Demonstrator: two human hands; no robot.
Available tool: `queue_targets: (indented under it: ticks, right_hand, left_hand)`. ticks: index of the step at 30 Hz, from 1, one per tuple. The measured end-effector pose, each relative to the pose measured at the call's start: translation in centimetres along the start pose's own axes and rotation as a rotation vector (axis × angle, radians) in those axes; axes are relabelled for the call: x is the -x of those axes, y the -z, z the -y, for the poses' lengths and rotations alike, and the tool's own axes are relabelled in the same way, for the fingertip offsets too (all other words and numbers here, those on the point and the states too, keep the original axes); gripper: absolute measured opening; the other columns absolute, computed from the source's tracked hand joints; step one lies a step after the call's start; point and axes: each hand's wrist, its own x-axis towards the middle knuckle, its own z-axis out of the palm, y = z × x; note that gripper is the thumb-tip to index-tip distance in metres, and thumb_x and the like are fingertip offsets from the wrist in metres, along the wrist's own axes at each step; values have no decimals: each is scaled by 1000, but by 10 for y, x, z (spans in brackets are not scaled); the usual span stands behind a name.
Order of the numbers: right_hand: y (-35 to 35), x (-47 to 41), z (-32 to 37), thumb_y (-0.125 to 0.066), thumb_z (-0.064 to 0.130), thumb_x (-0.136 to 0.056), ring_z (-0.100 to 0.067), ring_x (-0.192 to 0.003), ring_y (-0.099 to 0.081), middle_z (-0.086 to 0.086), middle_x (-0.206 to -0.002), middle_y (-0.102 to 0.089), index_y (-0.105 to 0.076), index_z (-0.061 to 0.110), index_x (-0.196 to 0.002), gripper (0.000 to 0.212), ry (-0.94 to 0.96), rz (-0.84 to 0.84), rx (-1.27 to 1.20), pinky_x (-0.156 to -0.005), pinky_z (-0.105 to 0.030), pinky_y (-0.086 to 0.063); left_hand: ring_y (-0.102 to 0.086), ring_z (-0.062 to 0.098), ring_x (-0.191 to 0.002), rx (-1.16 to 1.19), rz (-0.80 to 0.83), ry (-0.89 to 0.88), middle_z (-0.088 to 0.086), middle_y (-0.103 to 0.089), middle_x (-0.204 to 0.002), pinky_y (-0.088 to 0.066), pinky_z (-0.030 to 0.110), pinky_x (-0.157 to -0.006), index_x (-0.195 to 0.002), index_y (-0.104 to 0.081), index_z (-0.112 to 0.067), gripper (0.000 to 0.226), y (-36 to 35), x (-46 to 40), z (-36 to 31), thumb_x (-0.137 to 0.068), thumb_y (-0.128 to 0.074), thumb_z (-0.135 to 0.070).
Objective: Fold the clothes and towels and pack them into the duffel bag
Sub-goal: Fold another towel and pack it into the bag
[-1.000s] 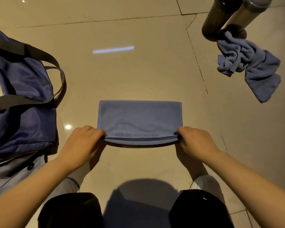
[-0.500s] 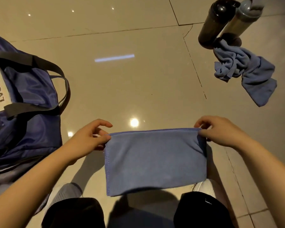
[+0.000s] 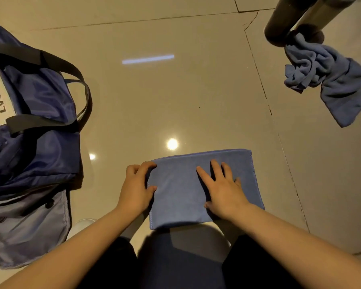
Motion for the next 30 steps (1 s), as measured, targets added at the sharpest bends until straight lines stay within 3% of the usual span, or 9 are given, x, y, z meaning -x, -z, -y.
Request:
queue_targets:
  ticks: [2, 4, 7, 12, 16, 19, 23, 27, 30]
  right_hand:
    - [2, 0, 0, -66, 34, -86, -36, -144, 12, -6, -157, 17, 7, 35, -152, 98, 1, -10, 7, -110, -64, -20]
    - [2, 0, 0, -66, 36, -86, -36, -144, 11, -5, -158, 16, 7, 35, -151, 98, -1, -14, 16, -110, -63, -21]
    - [1, -1, -1, -67, 38, -85, -35, -145, 9, -5, -158, 15, 6, 35, -152, 99, 0, -30, 21, -110, -61, -23]
    - [3, -2, -2, -70, 38, -82, -34, -145, 8, -5, -158, 12, 2, 34, -152, 100, 24, -52, 17, -112, -61, -22]
    - [3, -1, -2, -69, 41, -83, -33, -145, 7, -4, -158, 12, 2, 35, -152, 100, 24, -62, 31, -112, -59, -23]
    - [3, 0, -2, -69, 43, -82, -32, -146, 7, -4, -159, 12, 2, 36, -152, 100, 19, -69, 39, -113, -57, -23]
    - [3, 0, -2, -70, 42, -82, -32, -146, 8, -3, -159, 12, 1, 37, -152, 100, 9, -67, 22, -113, -58, -22]
    - [4, -2, 0, -71, 40, -81, -33, -145, 7, -3, -158, 11, -1, 36, -151, 100, 0, -60, 14, -113, -59, -21]
    - [6, -2, 3, -72, 38, -80, -33, -144, 4, -5, -157, 8, -4, 36, -150, 98, -1, -63, 31, -110, -58, -25]
  left_hand:
    - [-45, 13, -82, 22, 48, 32, -2, -48, -94, -35, 4, -66, -118, -59, -21, 52, 3, -5, -6, -75, -70, 5]
    - [-49, 16, -74, 178, 89, 129, -5, -52, -85, -39, 11, -66, -106, -61, -25, 50, 7, -8, -9, -73, -69, 11]
    - [-58, 20, -89, 541, 115, 314, 2, -61, -100, -48, 25, -76, -99, -64, -27, 54, 14, -8, -10, -74, -63, 21]
    - [-65, 21, -90, 780, 205, 417, 10, -67, -106, -52, 23, -69, -114, -61, -23, 53, 18, 1, -13, -78, -64, 17]
    - [-62, 17, -92, 578, 1, 366, 9, -63, -112, -51, 28, -78, -119, -57, -24, 47, 7, 3, -7, -82, -69, 2]
    - [-53, 15, -95, 374, -142, 301, 2, -42, -124, -44, 28, -91, -128, -50, -27, 59, -13, 12, -17, -79, -68, -1]
    - [-47, 11, -94, 347, -148, 249, -3, -34, -120, -38, 18, -83, -132, -42, -32, 66, -22, 17, -26, -80, -65, 0]
    - [-59, 23, -103, 762, -28, 348, 6, -55, -118, -54, 32, -77, -109, -55, -33, 58, -4, 15, -14, -69, -77, 4]
    - [-65, 22, -92, 1050, 159, 439, 11, -63, -110, -58, 26, -69, -108, -61, -20, 52, 8, 14, -14, -71, -71, 15]
